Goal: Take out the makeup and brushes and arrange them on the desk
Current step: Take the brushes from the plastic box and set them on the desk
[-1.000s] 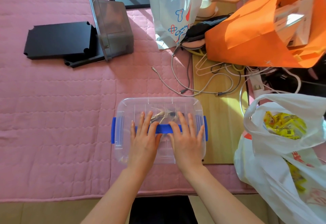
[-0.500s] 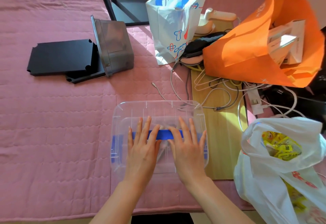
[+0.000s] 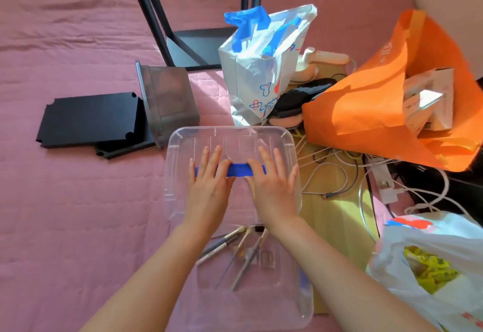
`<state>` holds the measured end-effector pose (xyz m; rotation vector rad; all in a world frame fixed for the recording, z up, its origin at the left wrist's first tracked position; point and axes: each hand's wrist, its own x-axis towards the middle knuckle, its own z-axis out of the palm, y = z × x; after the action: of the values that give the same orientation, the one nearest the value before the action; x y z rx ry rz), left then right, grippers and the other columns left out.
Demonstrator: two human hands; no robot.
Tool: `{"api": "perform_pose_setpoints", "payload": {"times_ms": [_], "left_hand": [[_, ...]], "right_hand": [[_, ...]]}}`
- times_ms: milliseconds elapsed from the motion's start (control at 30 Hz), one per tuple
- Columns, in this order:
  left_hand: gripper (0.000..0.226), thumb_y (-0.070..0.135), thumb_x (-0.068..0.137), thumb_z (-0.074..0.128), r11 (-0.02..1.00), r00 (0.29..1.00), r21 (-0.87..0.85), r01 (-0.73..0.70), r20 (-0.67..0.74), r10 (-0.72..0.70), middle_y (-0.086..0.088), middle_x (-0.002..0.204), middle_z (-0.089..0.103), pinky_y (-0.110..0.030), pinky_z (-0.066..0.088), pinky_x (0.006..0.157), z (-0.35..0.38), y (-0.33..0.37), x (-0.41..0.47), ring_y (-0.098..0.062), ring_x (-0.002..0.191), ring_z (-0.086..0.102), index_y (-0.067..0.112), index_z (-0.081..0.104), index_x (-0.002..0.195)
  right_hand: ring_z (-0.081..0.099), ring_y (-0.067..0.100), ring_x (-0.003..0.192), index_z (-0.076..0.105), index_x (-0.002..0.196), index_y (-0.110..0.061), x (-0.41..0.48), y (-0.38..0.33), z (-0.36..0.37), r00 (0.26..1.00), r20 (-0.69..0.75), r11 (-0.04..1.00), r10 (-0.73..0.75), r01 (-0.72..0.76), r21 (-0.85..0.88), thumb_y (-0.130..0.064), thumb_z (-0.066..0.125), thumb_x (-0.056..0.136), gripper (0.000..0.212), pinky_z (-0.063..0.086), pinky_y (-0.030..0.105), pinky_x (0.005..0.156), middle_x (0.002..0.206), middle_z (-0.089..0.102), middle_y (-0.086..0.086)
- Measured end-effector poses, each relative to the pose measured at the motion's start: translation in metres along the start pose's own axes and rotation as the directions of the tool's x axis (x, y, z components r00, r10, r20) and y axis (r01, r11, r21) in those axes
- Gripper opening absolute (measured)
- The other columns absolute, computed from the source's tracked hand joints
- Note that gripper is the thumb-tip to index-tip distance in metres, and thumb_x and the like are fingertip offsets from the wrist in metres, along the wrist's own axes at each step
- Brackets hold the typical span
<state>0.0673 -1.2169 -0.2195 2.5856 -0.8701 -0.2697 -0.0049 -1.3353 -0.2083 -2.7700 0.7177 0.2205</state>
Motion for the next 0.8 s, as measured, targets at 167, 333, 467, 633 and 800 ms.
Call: {"api": "perform_pose_setpoints", "payload": {"times_ms": [167,333,467,633,800], "left_hand": [[0.031,0.026,0.098,0.05,1.0,0.992,0.0,0.016,0.126,-0.016,-0.008,0.157,0.025,-0.051,0.009,0.116,0.024,-0.025,0.032,-0.029,0.148,0.011,0.011,0.053,0.126],[0.034,0.031,0.1,0.045,0.999,0.973,-0.005,0.053,0.225,-0.05,-0.005,0.159,0.019,-0.05,0.01,0.117,0.062,-0.049,0.055,-0.024,0.149,0.005,0.016,0.048,0.13],[0.031,0.026,0.098,0.046,0.998,0.952,0.045,0.035,0.303,-0.047,-0.004,0.154,0.026,-0.044,0.022,0.112,0.091,-0.064,0.061,-0.021,0.145,0.016,0.016,0.049,0.127],[0.025,0.019,0.096,0.046,0.994,0.926,0.104,0.024,0.372,-0.061,-0.005,0.156,0.021,-0.046,0.026,0.11,0.109,-0.074,0.062,-0.023,0.145,0.013,0.013,0.05,0.119],[0.048,0.009,0.091,0.044,0.996,0.881,0.086,-0.01,0.472,-0.032,-0.003,0.16,0.01,-0.046,0.026,0.112,0.107,-0.078,0.06,-0.026,0.147,0.007,0.016,0.039,0.138]], "right_hand": [[0.006,0.03,0.147,0.044,0.128,-0.025,0.042,0.004,0.023,0.996,0.09,0.999,0.015,-0.018,0.03,-0.039,0.049,0.095,0.036,0.016,0.07,0.107,0.158,0.017,0.002],[0.007,0.032,0.146,0.044,0.127,-0.023,0.071,0.013,0.062,0.985,0.17,1.0,0.014,-0.015,0.004,-0.038,0.049,0.096,0.035,0.019,0.072,0.105,0.155,0.022,0.004],[0.012,0.031,0.145,0.042,0.129,-0.02,0.078,0.02,0.095,0.97,0.24,0.997,0.031,-0.013,-0.075,-0.032,0.053,0.095,0.037,0.022,0.07,0.105,0.153,0.024,0.002],[0.011,0.032,0.145,0.042,0.129,-0.016,0.083,0.021,0.115,0.947,0.316,0.998,0.051,-0.033,-0.062,-0.034,0.052,0.095,0.04,0.024,0.068,0.105,0.154,0.019,0.005],[0.004,0.036,0.145,0.031,0.138,-0.019,0.08,0.032,0.116,0.919,0.394,0.994,-0.011,0.054,-0.098,-0.022,0.055,0.093,0.051,0.021,0.061,0.11,0.158,0.007,0.006]]}}
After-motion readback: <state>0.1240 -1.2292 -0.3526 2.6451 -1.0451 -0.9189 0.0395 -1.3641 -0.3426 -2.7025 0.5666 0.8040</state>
